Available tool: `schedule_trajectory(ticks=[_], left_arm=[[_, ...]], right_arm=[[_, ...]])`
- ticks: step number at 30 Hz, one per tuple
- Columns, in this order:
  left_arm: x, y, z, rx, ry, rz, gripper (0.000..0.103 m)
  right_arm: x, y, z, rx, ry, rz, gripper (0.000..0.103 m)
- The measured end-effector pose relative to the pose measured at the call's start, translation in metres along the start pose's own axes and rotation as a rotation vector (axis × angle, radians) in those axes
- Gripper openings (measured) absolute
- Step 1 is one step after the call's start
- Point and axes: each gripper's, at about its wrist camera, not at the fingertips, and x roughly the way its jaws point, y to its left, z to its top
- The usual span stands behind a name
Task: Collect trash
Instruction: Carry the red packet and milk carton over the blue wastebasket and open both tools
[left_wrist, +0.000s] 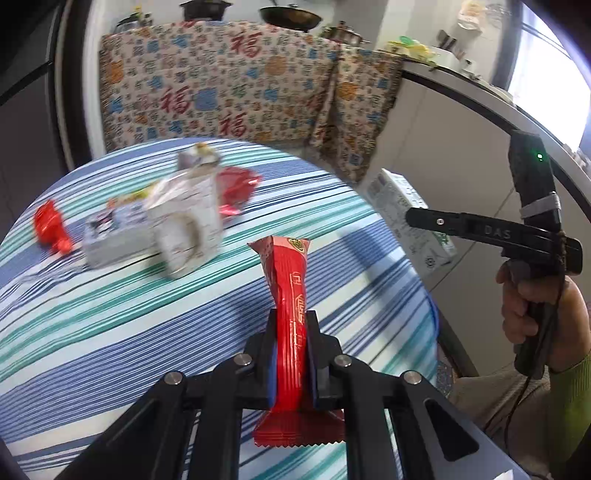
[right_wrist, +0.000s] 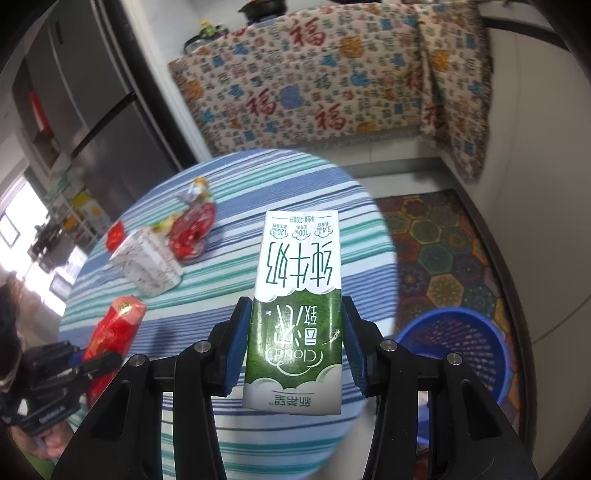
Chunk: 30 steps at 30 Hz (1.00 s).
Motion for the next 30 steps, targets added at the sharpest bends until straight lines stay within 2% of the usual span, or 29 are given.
schedule_trajectory(ticks=[9, 13, 17, 22, 30], left_arm=[[0.043, -0.088, 0.032, 0.095, 0.028, -0.141, 0.012], [0.069, -0.130, 0.046, 0.142, 0.048, -0.180, 0.012], [0.101, -0.167, 0.053, 0.145, 0.065, -0.197, 0.012], [0.142, -0.195, 0.053, 0.137, 0.094, -0.209, 0.012], [0.193, -0.217, 0.047, 0.147, 0.135, -0.210, 0.012]], right_arm=[[-0.044, -0.076, -0.001, 0.103, -0.040, -0.107, 0.048], [-0.054, -0.109, 0.010, 0.081, -0.009, -0.196, 0.048], [-0.047, -0.148, 0.008, 0.099, 0.014, -0.268, 0.048], [-0.031, -0.193, -0.019, 0.211, 0.064, -0.231, 0.048], [-0.026, -0.228, -0.024, 0.257, 0.096, -0.261, 0.048]])
